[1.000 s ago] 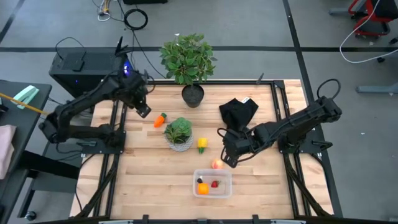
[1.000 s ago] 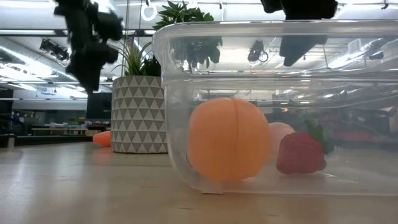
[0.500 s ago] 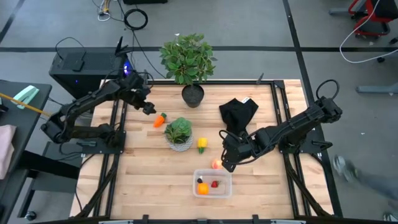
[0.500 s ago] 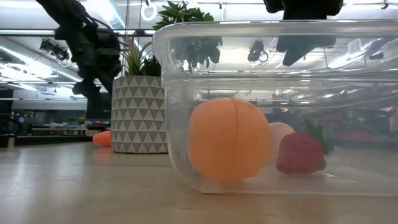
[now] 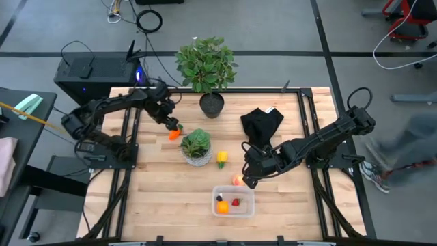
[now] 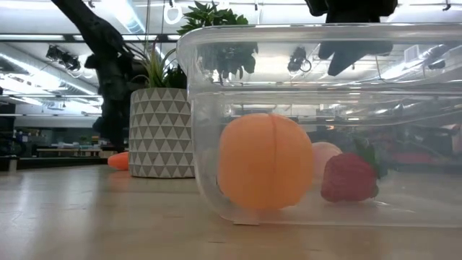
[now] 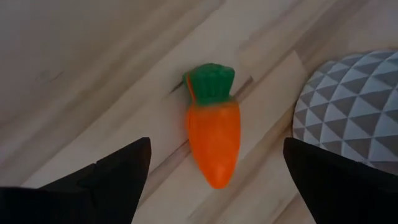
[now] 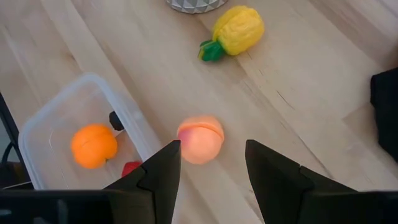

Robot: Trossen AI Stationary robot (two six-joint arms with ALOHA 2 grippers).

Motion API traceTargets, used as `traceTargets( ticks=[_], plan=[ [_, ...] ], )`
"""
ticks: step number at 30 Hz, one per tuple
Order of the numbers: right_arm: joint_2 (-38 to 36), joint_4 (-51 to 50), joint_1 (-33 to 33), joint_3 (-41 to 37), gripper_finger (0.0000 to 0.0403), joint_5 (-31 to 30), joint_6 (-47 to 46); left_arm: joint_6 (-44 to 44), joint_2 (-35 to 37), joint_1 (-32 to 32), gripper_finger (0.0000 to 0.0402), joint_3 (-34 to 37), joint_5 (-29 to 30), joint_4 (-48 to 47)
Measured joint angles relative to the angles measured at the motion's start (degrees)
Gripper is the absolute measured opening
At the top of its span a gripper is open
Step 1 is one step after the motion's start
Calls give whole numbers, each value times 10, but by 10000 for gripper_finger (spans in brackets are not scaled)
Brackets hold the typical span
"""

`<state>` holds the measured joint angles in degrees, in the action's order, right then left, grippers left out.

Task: Pick and placing Produce into tupperware
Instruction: Put the carrot in the transparent bin

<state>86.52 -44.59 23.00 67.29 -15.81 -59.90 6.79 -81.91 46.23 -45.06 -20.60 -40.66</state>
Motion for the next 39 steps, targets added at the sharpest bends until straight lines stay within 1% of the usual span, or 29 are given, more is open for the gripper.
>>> traceTargets(
  ticks=[5, 7, 15, 17, 21, 26, 29, 35, 39],
  plan=[
    [0, 1, 0, 0, 186, 0, -2, 0, -32, -23, 374, 0, 2, 22],
    [0, 1, 0, 0, 186, 0, -2, -1, -41, -34, 374, 0, 12, 28],
    [0, 1, 0, 0, 186, 0, -6, 0, -67, -71, 373, 0, 104, 34],
    [0, 1, 0, 0, 186, 0, -6, 4, -70, -79, 373, 0, 117, 39],
    [0, 1, 0, 0, 186, 0, -6, 16, -71, -91, 373, 0, 122, 48],
    [0, 1, 0, 0, 186, 0, -6, 31, -71, -106, 373, 0, 162, 49],
    [0, 1, 0, 0, 186, 0, -6, 33, -71, -111, 373, 1, 170, 51],
    [0, 1, -4, 0, 186, -4, -6, 55, -69, -112, 372, 26, 170, 62],
    [0, 1, -9, 0, 186, -6, -5, 54, -68, -115, 372, 38, 174, 66]
  ],
)
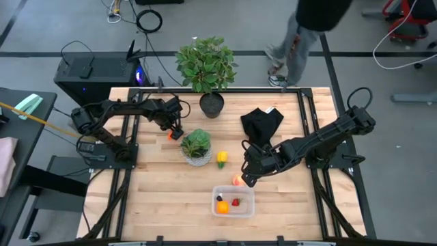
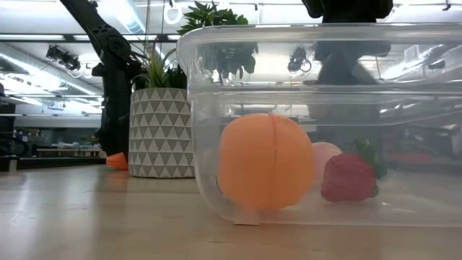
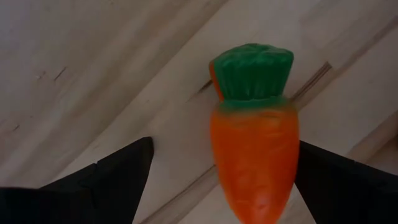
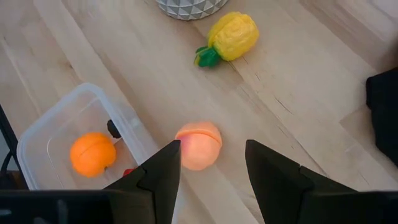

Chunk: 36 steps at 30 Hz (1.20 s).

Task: Pick and placing Produce into tupperware
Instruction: Put the carrot in the transparent bin

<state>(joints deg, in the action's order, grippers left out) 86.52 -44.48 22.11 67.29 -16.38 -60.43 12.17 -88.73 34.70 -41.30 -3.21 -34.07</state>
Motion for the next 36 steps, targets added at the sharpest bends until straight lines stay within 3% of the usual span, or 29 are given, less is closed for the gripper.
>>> traceTargets(
  ticks=[6, 14, 25, 36],
  plan=[
    [0, 0, -10, 0, 185, 0, 1, 1, 0, -15, 346, 3, 14, 10],
    [0, 0, -11, 0, 185, -1, 1, 2, -1, -34, 276, 3, 40, 15],
    [0, 0, -11, 0, 185, -7, 2, 2, 12, -34, 192, 5, 32, 17],
    [0, 0, -11, 0, 181, -7, 4, -18, 95, -34, 187, -48, 28, -31]
  ],
)
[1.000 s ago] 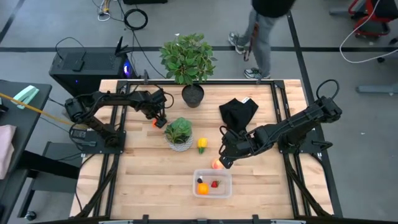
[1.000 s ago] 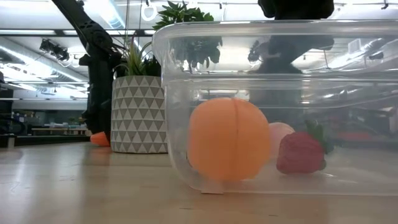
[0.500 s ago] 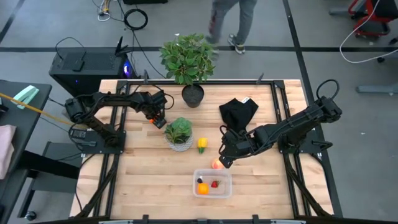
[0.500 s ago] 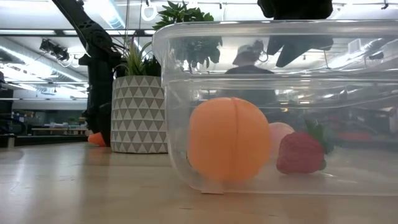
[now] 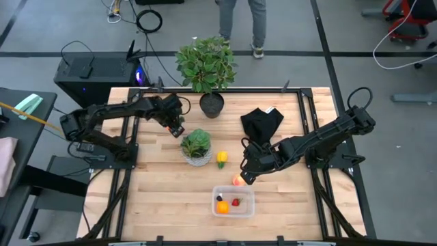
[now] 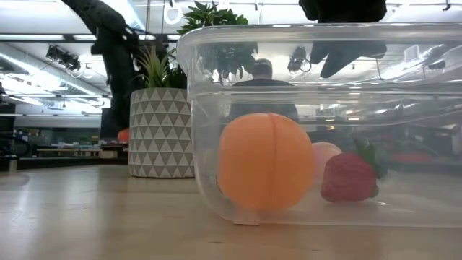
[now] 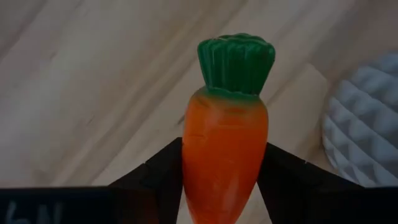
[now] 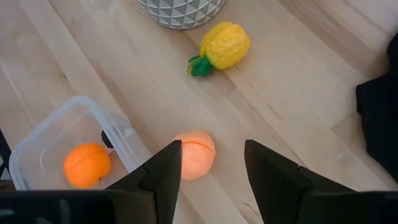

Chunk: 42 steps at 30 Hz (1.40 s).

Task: Pick and placing Produce into tupperware
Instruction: Put the carrot in the transparent bin

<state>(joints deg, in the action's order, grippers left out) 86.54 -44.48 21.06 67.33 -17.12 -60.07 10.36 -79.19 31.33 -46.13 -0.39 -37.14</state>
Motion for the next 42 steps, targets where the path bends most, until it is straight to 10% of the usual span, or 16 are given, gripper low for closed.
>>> traceTargets(
  ticks=[13, 24, 42],
  plan=[
    [0, 0, 6, 0, 181, -5, 2, -17, 172, 3, 186, -97, 5, -184],
    [0, -1, 8, 0, 181, -19, 17, 237, 331, -73, 177, -106, -126, 27],
    [0, -178, 8, 0, 179, -19, 0, 260, 114, -331, 186, -105, -128, 317]
  ],
)
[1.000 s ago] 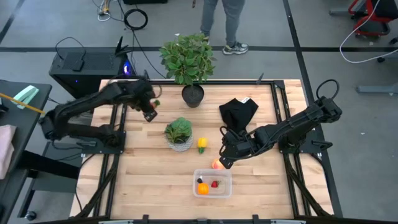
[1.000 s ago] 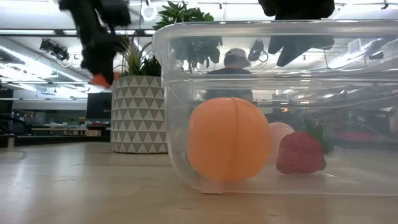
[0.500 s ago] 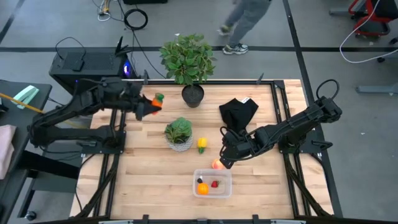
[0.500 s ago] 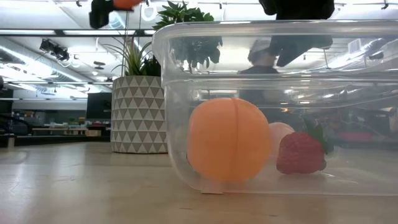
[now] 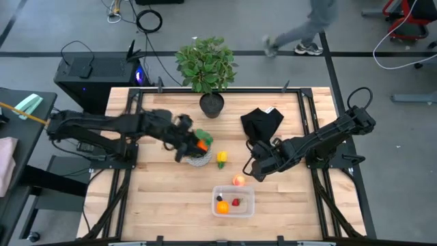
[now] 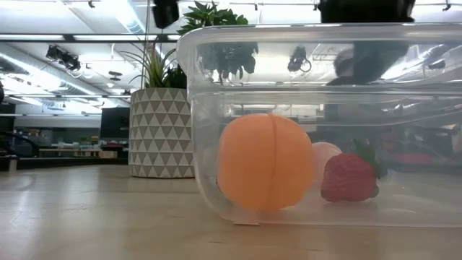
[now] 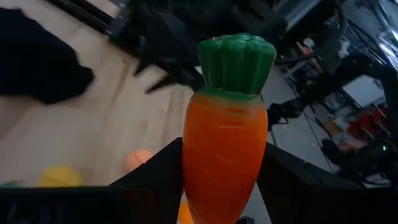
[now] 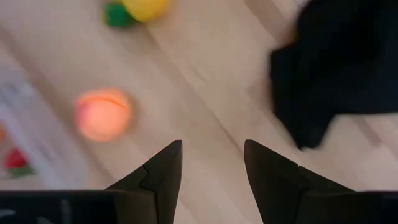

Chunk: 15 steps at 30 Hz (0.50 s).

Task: Pick and placing Produce into tupperware
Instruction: Put the carrot in the transparent bin

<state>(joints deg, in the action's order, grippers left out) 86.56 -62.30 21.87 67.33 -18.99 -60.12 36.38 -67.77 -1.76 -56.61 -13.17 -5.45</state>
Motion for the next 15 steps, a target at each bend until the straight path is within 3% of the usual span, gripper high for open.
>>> traceTargets(
  ticks=[9, 15],
  plan=[
    [0, -115, 0, 0, 179, -20, -41, 1, -134, -57, 179, 0, 0, 79],
    [-8, -123, 0, 0, 179, -52, -63, 13, -198, -89, 186, 0, 0, 156]
  ],
)
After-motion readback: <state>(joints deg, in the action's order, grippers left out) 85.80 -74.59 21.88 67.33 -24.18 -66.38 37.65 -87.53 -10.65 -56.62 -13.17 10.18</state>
